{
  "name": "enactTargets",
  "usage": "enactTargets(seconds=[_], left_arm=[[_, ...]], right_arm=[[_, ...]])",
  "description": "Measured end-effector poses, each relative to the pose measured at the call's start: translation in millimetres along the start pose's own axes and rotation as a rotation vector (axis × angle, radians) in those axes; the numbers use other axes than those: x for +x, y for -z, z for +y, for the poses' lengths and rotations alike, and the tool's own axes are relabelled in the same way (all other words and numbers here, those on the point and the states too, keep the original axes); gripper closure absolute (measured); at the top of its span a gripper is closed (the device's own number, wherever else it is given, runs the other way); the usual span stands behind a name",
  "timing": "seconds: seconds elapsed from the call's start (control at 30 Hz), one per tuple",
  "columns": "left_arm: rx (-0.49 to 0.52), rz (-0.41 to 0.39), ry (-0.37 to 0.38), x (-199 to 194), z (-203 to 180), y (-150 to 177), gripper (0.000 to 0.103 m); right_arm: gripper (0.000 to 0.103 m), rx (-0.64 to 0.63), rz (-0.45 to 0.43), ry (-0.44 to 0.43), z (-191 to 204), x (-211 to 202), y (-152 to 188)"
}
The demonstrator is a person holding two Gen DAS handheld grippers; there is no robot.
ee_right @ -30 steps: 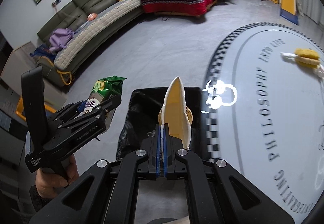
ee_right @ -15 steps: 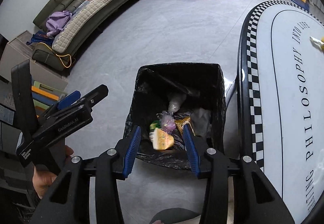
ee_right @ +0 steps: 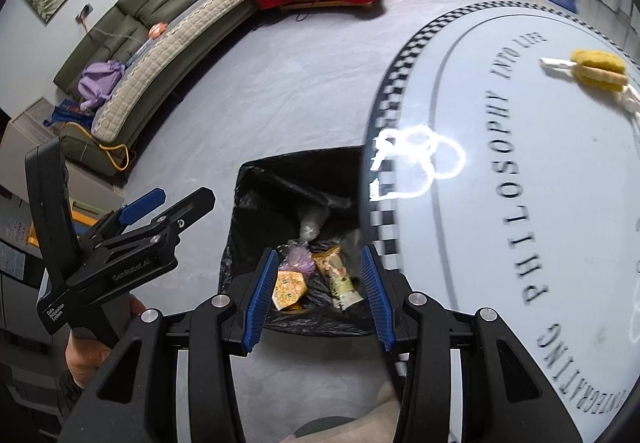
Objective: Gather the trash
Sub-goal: 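Move both tools back over the table toward the yellow sponge brush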
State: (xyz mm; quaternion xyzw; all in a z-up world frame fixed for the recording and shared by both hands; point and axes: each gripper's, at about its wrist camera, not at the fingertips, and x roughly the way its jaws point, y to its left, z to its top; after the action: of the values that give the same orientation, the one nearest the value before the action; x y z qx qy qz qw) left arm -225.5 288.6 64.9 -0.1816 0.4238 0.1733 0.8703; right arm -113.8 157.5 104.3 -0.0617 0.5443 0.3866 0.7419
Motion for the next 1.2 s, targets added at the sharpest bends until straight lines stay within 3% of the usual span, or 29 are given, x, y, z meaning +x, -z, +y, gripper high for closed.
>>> enactTargets(seconds=[0.63,0.87,1.2], left_arm=[[0.299,0.042,0.194,61,-203,-66,0.006],[0.363,0.016,0.219,95,-265,-94,0.006],[0.444,0.058,0.232,154,-322,-127,0.006]], right_arm=[[0.058,0.24,-0.104,0.136,-189,-72,-35],[0.058,0.316,-0.121,0.197,-257,-78,-55],[0.058,0.471,-0.117,0.263,-346,-74,-99]])
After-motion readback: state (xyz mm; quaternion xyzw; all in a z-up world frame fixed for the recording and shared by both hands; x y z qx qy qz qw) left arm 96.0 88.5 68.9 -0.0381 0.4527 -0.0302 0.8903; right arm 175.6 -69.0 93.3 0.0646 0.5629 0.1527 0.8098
